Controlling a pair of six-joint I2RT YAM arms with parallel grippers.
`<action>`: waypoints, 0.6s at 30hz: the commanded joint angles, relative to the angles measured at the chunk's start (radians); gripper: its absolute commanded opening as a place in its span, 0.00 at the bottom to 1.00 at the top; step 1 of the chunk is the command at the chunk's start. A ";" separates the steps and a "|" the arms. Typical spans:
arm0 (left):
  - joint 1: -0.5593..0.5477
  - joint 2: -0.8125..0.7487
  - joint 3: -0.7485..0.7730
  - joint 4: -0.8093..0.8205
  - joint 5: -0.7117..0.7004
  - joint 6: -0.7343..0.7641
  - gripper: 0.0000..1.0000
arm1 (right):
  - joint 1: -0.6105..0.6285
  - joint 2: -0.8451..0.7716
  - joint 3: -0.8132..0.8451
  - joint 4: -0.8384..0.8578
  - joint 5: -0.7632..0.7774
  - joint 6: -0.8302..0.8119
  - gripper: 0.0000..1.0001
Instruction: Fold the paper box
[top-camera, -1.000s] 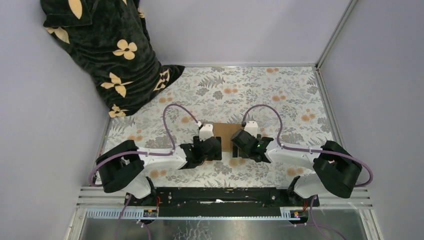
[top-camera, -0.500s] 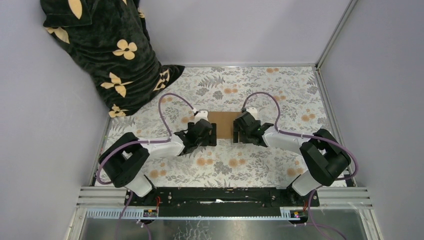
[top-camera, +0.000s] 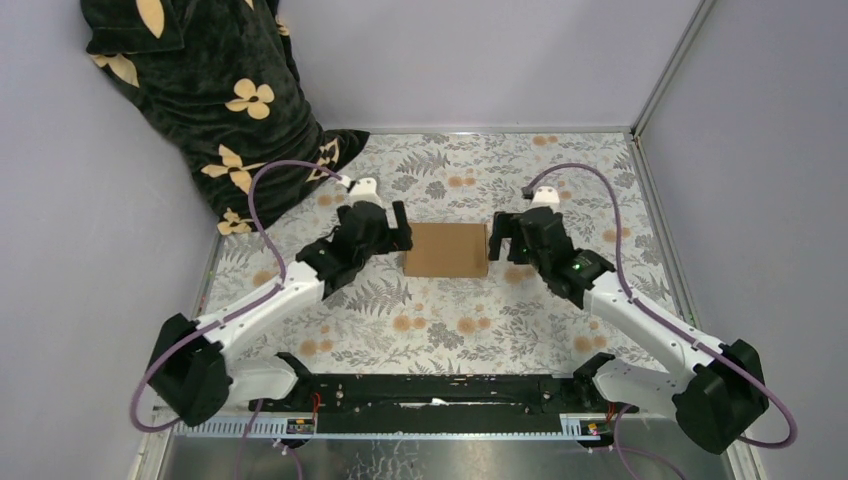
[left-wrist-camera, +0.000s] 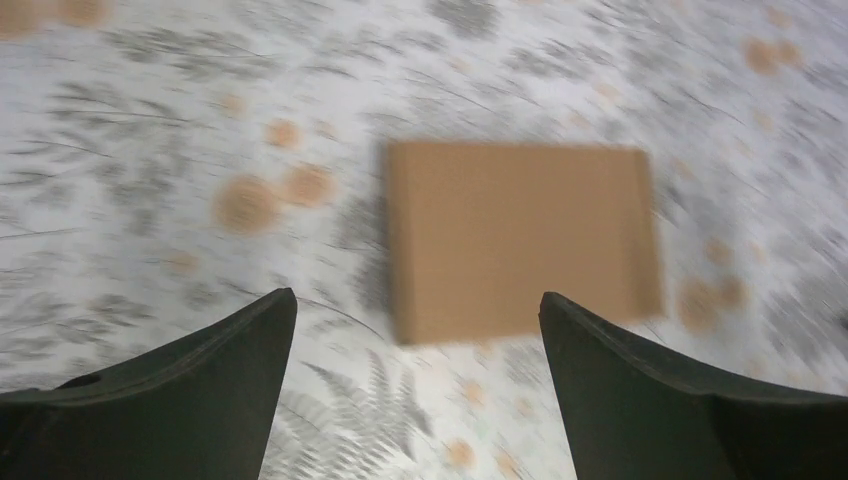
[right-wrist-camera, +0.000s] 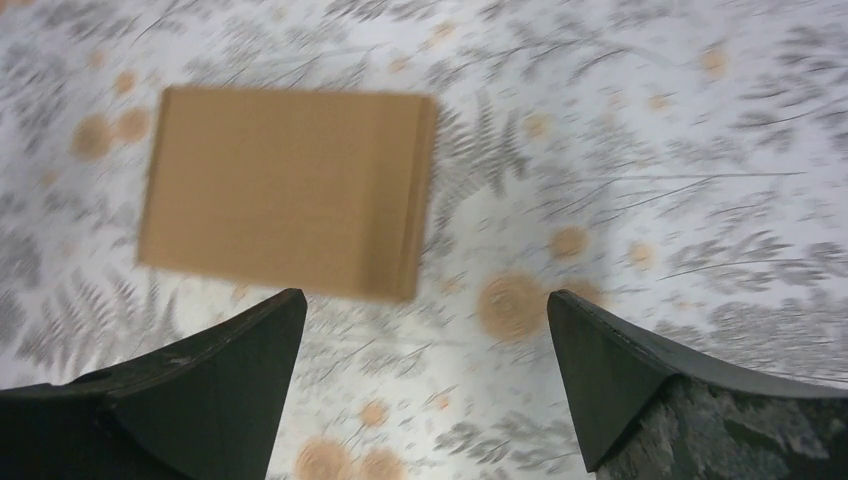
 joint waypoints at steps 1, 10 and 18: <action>0.209 0.077 0.005 0.004 0.021 0.101 0.99 | -0.169 0.037 0.069 0.031 -0.001 -0.117 1.00; 0.289 -0.049 -0.310 0.297 -0.316 0.162 0.98 | -0.432 -0.160 -0.312 0.502 0.104 -0.218 1.00; 0.376 0.004 -0.307 0.395 -0.331 0.252 0.98 | -0.453 -0.189 -0.621 0.921 0.278 -0.293 1.00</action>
